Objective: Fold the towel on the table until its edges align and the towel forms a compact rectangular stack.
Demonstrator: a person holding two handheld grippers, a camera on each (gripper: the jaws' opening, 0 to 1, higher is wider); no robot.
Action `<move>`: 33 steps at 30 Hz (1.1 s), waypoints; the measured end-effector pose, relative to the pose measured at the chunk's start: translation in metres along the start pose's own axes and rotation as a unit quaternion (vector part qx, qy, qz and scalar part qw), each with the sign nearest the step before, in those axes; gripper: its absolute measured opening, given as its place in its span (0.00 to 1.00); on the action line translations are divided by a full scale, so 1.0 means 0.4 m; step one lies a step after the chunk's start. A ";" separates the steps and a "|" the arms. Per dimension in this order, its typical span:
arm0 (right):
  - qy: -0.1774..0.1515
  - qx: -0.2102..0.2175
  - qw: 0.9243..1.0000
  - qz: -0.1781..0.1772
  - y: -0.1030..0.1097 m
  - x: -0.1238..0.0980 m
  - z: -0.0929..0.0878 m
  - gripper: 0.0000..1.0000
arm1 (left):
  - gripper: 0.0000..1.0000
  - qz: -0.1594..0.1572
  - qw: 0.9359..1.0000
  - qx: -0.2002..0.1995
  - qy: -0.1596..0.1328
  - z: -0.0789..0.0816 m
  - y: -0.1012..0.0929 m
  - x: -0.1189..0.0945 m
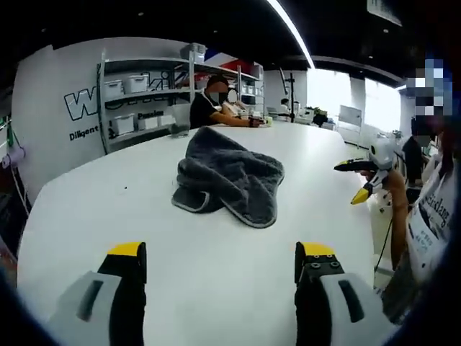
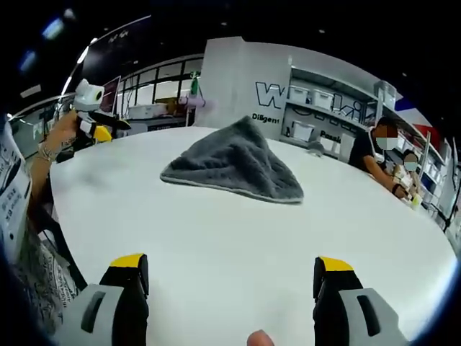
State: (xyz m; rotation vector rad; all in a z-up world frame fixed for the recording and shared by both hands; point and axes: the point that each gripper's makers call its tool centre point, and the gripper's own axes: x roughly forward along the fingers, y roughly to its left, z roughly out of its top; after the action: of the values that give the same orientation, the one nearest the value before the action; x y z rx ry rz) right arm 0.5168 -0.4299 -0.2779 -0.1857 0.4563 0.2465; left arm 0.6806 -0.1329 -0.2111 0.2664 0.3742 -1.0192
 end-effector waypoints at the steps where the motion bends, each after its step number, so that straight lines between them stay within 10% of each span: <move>1: -0.003 0.001 1.000 0.004 0.002 -0.001 0.002 0.99 | 0.86 -0.008 1.000 0.002 0.001 0.007 -0.004 0.012; 12: -0.025 0.007 1.000 0.015 0.003 -0.021 0.018 0.99 | 0.86 -0.086 0.996 -0.002 0.017 0.068 -0.052 0.095; 26: -0.051 0.004 0.999 0.014 0.007 -0.054 0.038 0.99 | 0.85 -0.105 0.993 0.051 0.010 0.154 -0.006 0.197; 33: -0.052 0.005 0.999 0.006 0.000 -0.071 0.029 0.99 | 0.83 -0.102 0.991 0.074 0.044 0.126 0.021 0.253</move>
State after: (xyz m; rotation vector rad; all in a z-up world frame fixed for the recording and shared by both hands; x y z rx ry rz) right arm 0.4970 -0.4328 -0.2549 -0.1591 0.3564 0.2649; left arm 0.7444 -0.2267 -0.2079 0.4138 0.4128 -1.2417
